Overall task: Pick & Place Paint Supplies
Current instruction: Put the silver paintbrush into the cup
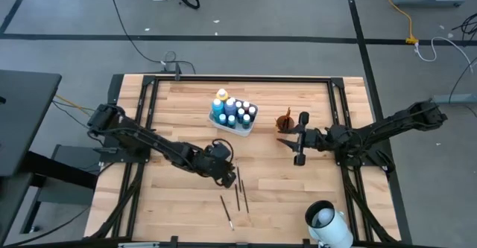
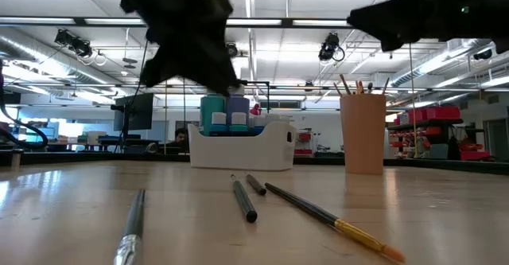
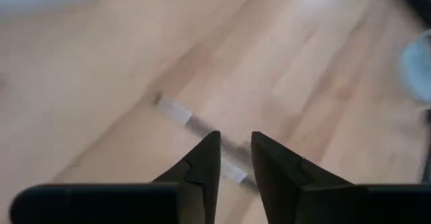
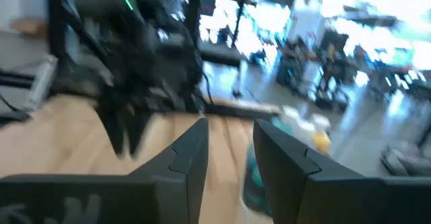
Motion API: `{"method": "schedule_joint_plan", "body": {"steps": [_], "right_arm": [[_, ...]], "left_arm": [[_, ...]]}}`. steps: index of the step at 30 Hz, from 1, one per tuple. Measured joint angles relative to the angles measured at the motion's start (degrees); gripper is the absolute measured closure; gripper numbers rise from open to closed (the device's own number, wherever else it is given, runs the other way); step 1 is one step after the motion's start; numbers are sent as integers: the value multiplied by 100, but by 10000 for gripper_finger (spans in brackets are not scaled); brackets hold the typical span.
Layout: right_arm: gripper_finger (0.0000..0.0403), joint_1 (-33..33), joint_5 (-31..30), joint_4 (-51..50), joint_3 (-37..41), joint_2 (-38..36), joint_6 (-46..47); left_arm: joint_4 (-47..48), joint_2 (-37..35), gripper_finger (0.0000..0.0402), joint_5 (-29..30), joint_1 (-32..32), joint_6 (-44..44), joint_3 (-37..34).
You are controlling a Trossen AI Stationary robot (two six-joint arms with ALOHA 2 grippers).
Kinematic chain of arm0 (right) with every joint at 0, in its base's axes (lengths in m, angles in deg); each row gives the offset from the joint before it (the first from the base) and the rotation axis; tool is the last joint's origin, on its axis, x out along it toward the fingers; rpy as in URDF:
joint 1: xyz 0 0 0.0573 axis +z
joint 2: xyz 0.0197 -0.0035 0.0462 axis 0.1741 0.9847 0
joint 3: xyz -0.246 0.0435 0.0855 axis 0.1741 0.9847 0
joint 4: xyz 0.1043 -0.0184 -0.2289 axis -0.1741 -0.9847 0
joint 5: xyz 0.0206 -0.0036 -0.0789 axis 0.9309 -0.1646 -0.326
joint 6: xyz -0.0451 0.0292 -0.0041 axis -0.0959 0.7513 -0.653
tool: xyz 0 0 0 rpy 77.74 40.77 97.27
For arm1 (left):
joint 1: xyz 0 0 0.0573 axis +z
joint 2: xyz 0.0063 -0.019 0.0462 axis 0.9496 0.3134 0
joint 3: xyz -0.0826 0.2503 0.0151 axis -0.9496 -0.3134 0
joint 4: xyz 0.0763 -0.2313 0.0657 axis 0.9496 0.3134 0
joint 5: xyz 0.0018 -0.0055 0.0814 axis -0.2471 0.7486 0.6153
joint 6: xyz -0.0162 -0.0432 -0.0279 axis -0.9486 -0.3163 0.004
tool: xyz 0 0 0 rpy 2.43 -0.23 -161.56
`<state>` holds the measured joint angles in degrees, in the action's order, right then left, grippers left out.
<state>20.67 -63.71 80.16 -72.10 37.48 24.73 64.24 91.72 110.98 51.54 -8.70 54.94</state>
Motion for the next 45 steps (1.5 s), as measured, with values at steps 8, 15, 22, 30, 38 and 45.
{"method": "schedule_joint_plan", "body": {"steps": [8, 15, 22, 30, 38, 45], "right_arm": [[279, 82, 477, 441, -4, 17, -418], [279, 82, 458, 514, -7, 29, -539], [279, 82, 480, 521, -7, 28, -548], [279, 82, 494, 550, -7, 44, -550], [279, 82, 493, 540, -7, 44, -550], [279, 82, 493, 523, -7, 44, -550]], "left_arm": [[-293, 831, 288, -542, 123, -425, -7], [-490, 1086, 288, -474, 121, -706, 4], [-434, 1254, 287, -431, 123, -862, -21], [-762, 1470, 287, -392, 119, -838, 4], [-727, 1470, 297, -391, 124, -707, 2], [-634, 1472, 384, -174, 146, -580, -7]]}}
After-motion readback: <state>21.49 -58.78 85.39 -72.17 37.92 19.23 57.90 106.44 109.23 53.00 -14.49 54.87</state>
